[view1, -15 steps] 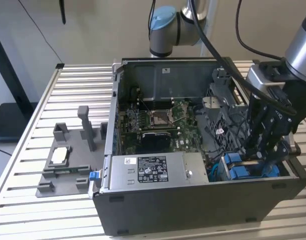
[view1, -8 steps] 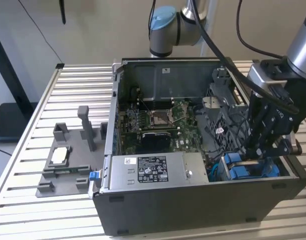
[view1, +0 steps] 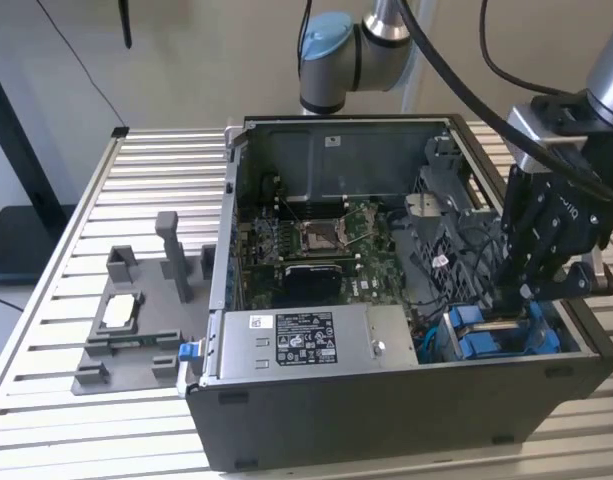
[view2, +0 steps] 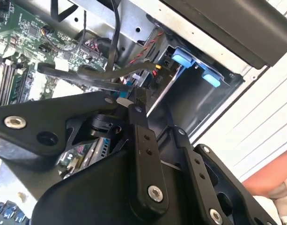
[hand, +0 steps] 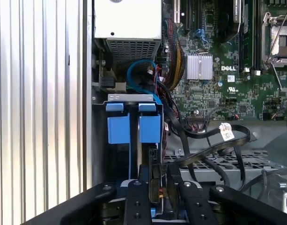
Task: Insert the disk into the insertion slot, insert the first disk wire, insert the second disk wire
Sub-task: 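Insert the second disk wire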
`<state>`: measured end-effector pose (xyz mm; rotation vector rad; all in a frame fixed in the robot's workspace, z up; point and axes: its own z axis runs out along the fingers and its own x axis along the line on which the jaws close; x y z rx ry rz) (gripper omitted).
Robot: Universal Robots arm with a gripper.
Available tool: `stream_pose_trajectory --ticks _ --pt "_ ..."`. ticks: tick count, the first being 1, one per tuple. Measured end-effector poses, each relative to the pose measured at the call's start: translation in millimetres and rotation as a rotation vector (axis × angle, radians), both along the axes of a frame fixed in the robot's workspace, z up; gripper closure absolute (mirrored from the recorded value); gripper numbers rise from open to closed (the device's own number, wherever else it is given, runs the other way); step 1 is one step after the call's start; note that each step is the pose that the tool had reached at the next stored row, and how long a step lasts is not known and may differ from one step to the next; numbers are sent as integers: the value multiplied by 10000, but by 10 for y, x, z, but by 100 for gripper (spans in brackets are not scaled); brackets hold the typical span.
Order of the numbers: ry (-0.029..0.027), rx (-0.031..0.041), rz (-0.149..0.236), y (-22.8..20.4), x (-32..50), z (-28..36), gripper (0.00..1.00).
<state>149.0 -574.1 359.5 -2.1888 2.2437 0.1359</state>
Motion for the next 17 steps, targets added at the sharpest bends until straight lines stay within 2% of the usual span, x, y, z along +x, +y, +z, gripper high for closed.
stream_pose_trajectory --ticks 5,10,11,17 --pt "0 0 -14 0 -2 192 69" --pt "1 1 -14 0 -2 336 69" --pt "1 -1 -14 0 -2 353 69" --pt "1 1 -13 0 -2 362 69"
